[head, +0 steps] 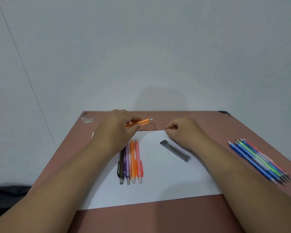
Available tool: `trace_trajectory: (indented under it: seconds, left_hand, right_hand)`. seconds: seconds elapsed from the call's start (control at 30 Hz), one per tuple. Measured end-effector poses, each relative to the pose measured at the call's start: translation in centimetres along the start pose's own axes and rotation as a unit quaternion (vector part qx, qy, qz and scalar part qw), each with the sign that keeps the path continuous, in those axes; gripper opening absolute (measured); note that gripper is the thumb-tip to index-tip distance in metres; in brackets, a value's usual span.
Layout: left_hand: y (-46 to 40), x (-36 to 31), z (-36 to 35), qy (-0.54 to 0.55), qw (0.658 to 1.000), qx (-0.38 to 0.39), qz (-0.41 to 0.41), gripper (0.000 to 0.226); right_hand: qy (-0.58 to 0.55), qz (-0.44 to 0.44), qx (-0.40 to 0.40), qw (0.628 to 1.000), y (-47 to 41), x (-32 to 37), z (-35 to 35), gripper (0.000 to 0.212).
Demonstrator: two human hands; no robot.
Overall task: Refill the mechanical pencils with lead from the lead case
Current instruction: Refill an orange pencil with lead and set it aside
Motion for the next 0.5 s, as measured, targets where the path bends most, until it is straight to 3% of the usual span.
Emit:
trace_trajectory:
  seconds: [0.23,0.4,0.5]
  left_hand:
    - [0.1,-0.1,0.0,-0.003,1.000,0.000,0.002,0.016]
    - [0.2,-0.3,-0.1,0.003,1.000,-0.005,-0.002,0.015]
    - [0.2,-0.4,-0.1,0.007,1.000,-0.015,-0.016,0.014]
  right_hand:
    - [-0.056,-0.014,-0.021,0.998,0.7,0.4,0.8,0.011]
    - [-0.226,0.063,-0.050,0.971,1.9,2.5,1.4,0.007]
    - [-0.247,0.087,-0.039,0.964,2.4,3.4,1.2,0.003]
Point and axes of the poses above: each hand's wrist, its own y-axis away from the middle knuckle, its own z-axis out of the back of the hand, x = y × z, the point moved 1 cm from there along -y, towards the middle knuckle, and after that the axes turned 3 degrees about -x, right-handed, at the moved point
